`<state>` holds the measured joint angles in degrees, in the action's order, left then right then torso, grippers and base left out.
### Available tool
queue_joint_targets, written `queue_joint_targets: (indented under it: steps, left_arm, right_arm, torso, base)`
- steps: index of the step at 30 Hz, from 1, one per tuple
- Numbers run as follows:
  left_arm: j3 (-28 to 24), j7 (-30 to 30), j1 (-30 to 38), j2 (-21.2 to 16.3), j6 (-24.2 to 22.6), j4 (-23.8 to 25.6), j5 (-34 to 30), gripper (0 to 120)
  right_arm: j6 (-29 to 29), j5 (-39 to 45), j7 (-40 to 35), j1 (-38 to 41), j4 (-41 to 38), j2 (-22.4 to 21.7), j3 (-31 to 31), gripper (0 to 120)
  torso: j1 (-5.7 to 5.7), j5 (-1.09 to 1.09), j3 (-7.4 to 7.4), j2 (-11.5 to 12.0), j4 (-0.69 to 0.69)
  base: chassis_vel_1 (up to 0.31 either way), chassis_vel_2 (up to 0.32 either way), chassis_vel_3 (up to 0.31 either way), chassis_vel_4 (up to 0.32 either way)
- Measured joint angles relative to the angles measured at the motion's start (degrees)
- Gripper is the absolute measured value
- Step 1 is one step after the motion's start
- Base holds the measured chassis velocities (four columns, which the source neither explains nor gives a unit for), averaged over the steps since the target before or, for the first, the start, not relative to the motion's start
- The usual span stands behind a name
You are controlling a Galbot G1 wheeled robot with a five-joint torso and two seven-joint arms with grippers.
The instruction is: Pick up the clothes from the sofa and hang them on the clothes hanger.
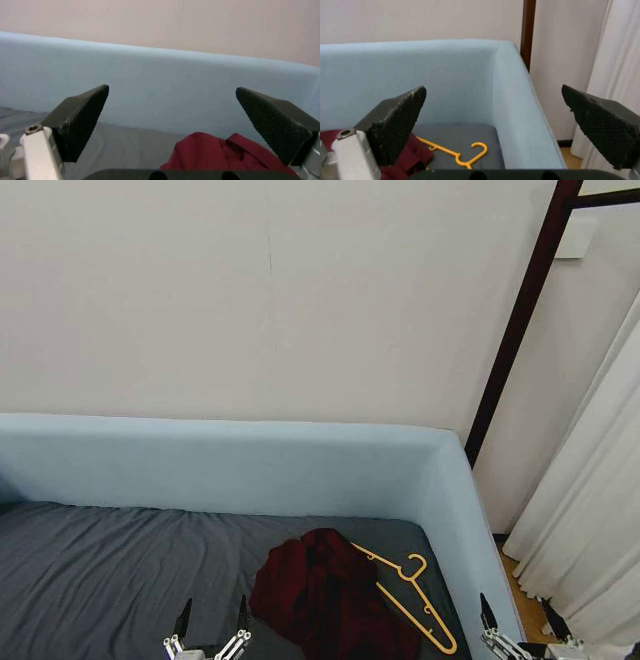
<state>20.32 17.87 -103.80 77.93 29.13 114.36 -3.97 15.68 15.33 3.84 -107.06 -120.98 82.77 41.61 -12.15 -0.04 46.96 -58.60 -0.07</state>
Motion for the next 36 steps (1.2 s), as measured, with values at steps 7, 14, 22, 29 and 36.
queue_joint_targets:
  steps: [7, 14, 22, 29, 36]
  left_arm:
    - [0.1, 0.1, -0.4, 0.5, 0.5, -0.1, 0.2, 100]
    - [-0.5, 0.1, 0.0, -0.2, 0.6, -1.1, 0.0, 100]
    - [-1.4, 0.2, 0.1, -1.0, 0.6, -1.6, 0.1, 100]
    - [-1.4, 0.1, -0.8, -1.0, 1.3, -1.8, 0.4, 100]
    - [-0.7, 0.5, -2.1, 0.8, 2.4, -2.2, 0.9, 100]
  right_arm:
    - [-2.4, 0.7, -2.1, 0.5, 0.6, -1.4, -1.7, 100]
    - [-5.0, 2.5, -3.5, 0.3, -0.5, -3.7, -1.7, 100]
    - [-14.2, 9.7, -5.8, 0.8, -3.3, -9.9, -1.6, 100]
    - [-28.1, 24.7, -9.0, 7.2, -2.8, -21.1, -2.7, 100]
    - [-36.1, 30.7, -9.7, 21.5, 3.0, -31.7, -12.1, 100]
  torso:
    - [0.0, 0.0, 0.0, 0.0, 0.0]
    - [0.0, 0.0, 0.0, 0.0, 0.0]
    - [0.0, 0.01, 0.0, 0.0, 0.01]
    - [0.0, 0.01, 0.01, 0.0, 0.0]
    - [0.0, 0.01, 0.01, 0.0, 0.01]
  base:
    - [0.0, 0.0, 0.0, 0.0]
    - [0.0, 0.0, 0.0, 0.0]
    - [0.0, 0.0, 0.0, 0.0]
    - [0.0, 0.0, 0.0, 0.0]
    - [0.0, 0.0, 0.0, 0.0]
